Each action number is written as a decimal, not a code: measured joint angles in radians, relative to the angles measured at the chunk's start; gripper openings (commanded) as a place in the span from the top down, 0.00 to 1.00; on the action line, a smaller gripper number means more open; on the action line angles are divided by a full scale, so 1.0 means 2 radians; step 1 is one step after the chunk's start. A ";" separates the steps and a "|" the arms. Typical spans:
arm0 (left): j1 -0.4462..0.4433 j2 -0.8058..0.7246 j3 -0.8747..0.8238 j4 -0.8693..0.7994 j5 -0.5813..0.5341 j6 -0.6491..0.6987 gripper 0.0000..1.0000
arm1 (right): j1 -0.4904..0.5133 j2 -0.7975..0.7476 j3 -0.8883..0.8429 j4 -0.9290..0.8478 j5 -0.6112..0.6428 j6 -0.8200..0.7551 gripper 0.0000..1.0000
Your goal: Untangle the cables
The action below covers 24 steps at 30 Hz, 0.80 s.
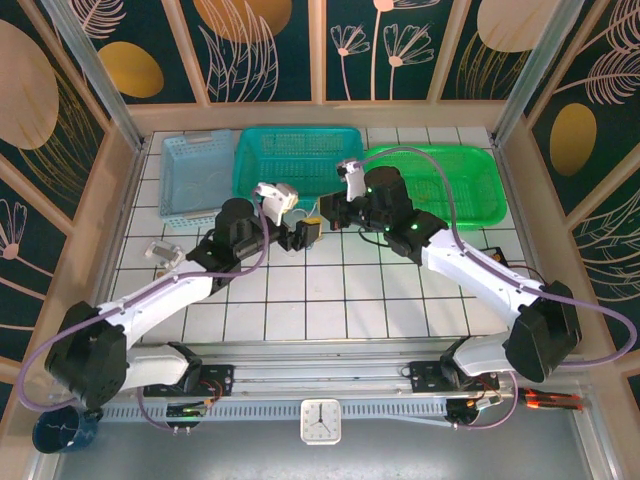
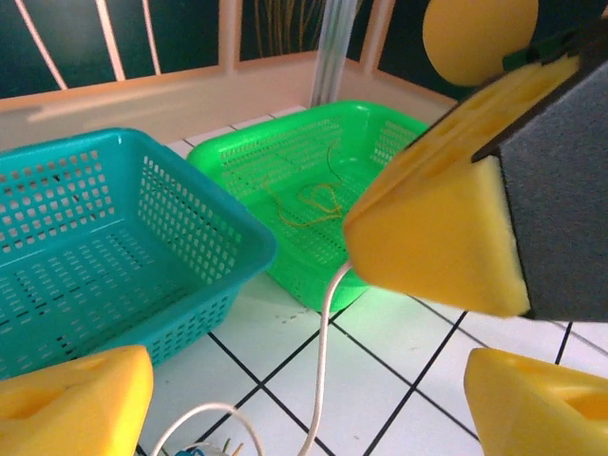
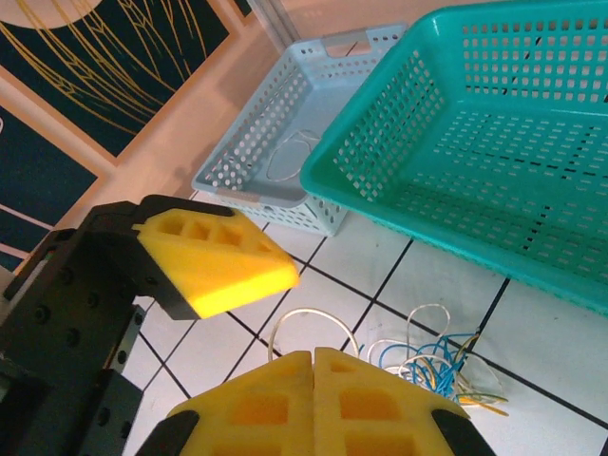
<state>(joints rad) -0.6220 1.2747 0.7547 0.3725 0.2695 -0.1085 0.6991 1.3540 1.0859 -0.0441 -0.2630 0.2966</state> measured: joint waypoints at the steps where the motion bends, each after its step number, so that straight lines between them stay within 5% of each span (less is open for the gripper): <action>1: -0.001 0.006 0.003 -0.002 -0.003 0.006 0.22 | 0.000 0.000 0.000 -0.001 -0.001 0.000 1.00; 15: -0.001 0.035 0.006 -0.003 -0.023 0.031 0.49 | 0.002 0.000 0.003 -0.008 -0.016 -0.002 1.00; 24: -0.001 0.043 0.006 0.011 -0.021 0.025 0.89 | 0.005 0.000 0.003 -0.008 -0.027 -0.001 1.00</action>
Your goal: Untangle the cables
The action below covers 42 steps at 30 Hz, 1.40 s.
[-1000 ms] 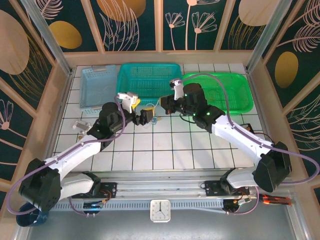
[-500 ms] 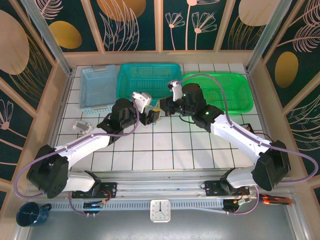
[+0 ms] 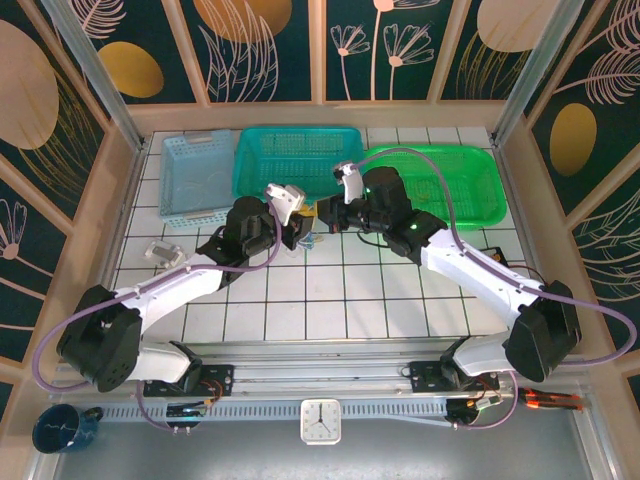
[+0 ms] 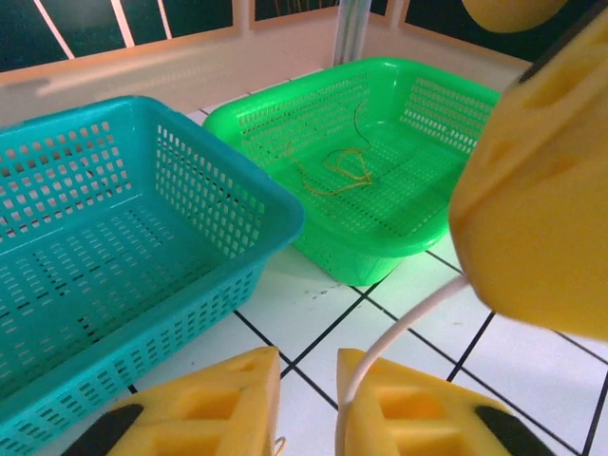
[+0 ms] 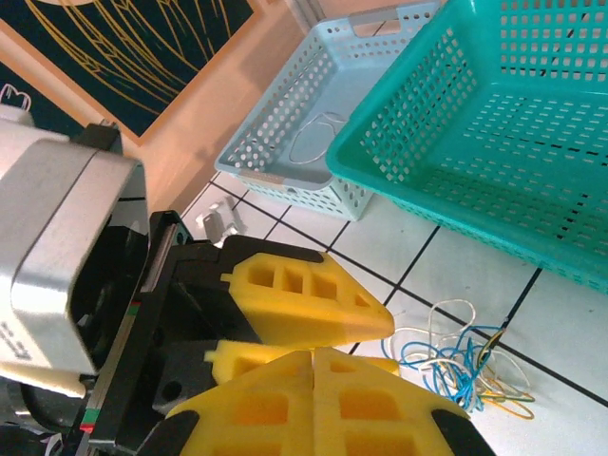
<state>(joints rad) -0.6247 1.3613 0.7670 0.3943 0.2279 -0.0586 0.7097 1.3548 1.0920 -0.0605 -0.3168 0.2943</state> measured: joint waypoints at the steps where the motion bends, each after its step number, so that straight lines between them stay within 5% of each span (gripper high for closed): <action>1: 0.000 0.001 0.000 0.003 0.000 -0.002 0.94 | 0.000 0.000 0.000 0.000 0.000 0.000 1.00; 3: 0.000 0.001 0.000 0.006 0.000 -0.005 1.00 | 0.000 -0.001 0.000 0.001 -0.002 0.001 1.00; 8: -0.001 0.001 0.000 0.016 0.001 -0.012 1.00 | -0.001 -0.016 -0.004 0.005 -0.002 0.009 0.65; 14: -0.001 -0.006 0.000 0.019 0.000 -0.031 1.00 | -0.013 -0.077 -0.051 0.038 0.020 0.019 0.45; 28: -0.001 -0.038 0.003 0.027 0.005 -0.088 1.00 | -0.010 -0.112 -0.270 0.186 0.084 -0.011 0.40; 42: -0.001 -0.040 0.035 0.025 0.006 -0.150 1.00 | 0.009 0.021 -0.269 0.320 0.081 -0.027 0.40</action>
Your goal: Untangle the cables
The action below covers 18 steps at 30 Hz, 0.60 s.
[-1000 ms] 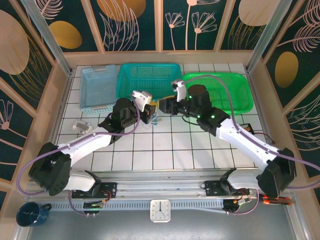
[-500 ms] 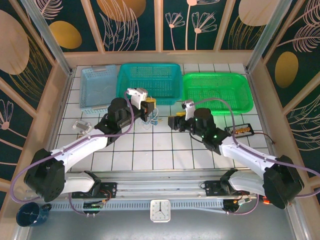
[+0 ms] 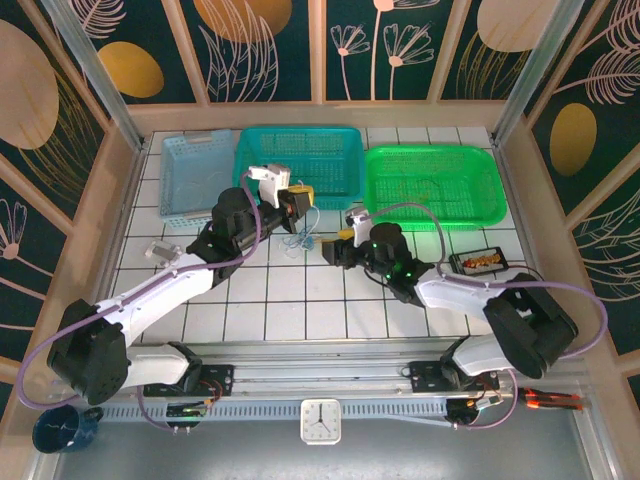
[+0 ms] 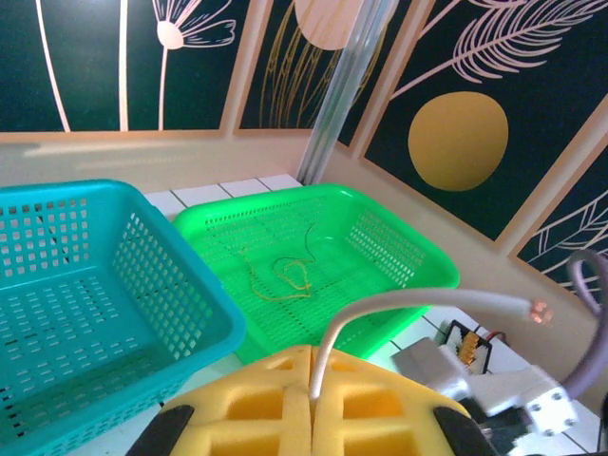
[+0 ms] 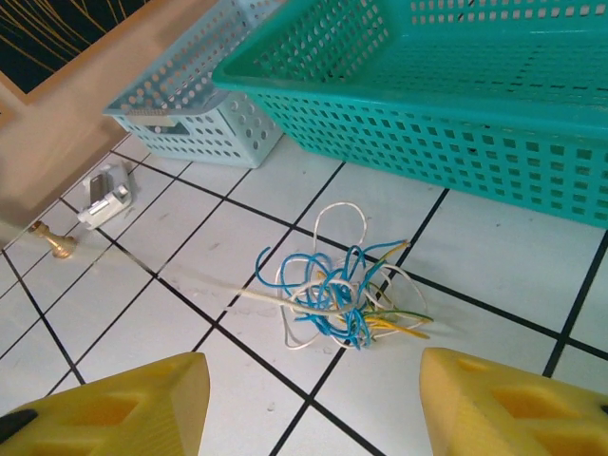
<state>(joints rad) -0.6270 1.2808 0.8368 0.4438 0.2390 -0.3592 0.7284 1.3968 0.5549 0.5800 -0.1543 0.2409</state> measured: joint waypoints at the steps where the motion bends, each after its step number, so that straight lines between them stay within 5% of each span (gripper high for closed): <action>1: 0.000 0.000 0.001 0.000 0.000 -0.004 1.00 | 0.000 0.010 0.005 0.006 -0.002 0.000 0.40; 18: 0.000 -0.004 0.034 0.001 0.012 -0.067 1.00 | 0.000 0.145 0.071 0.118 -0.003 0.040 0.41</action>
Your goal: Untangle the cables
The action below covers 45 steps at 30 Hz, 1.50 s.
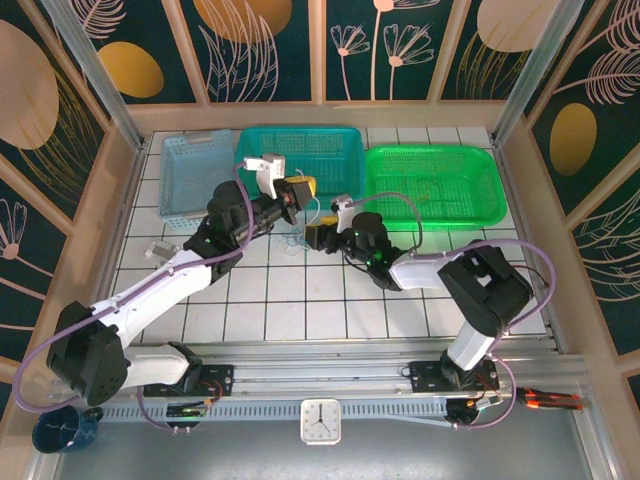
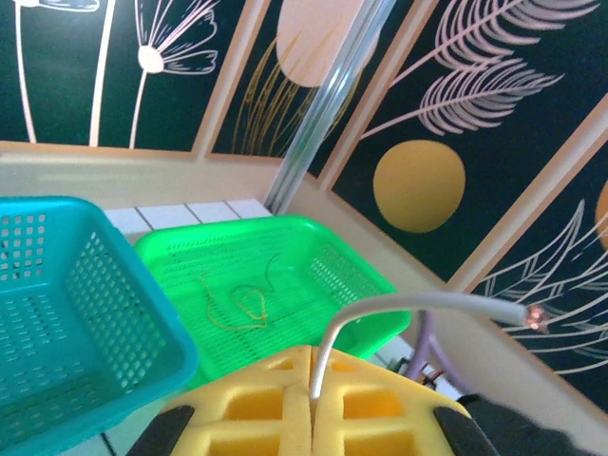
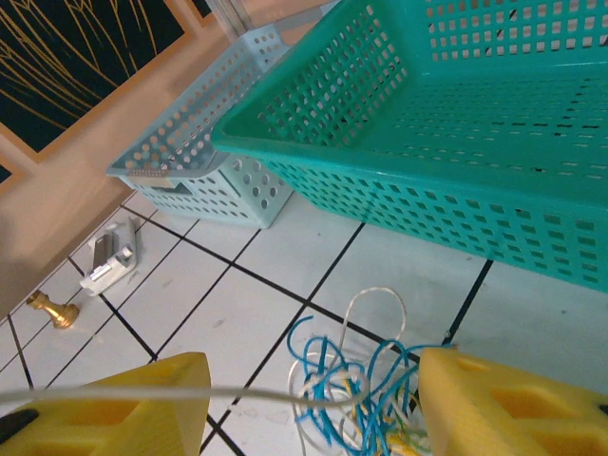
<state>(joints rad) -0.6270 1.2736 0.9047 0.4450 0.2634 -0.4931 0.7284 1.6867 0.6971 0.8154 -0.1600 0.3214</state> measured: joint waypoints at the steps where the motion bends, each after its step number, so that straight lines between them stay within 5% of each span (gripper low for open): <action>1: 0.000 -0.002 0.003 0.000 0.001 -0.005 1.00 | 0.000 0.005 0.002 0.003 0.001 0.002 0.41; 19: 0.000 -0.022 0.088 -0.015 0.003 -0.051 1.00 | 0.000 0.069 0.009 0.045 0.014 0.054 0.51; 45: 0.044 0.017 0.317 -0.149 -0.065 0.045 1.00 | 0.000 0.115 -0.007 0.066 0.021 0.093 0.56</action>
<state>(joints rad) -0.5381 1.3075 1.5387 0.1467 0.1329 -0.4038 0.7284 1.9163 0.6830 0.9470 -0.1177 0.5083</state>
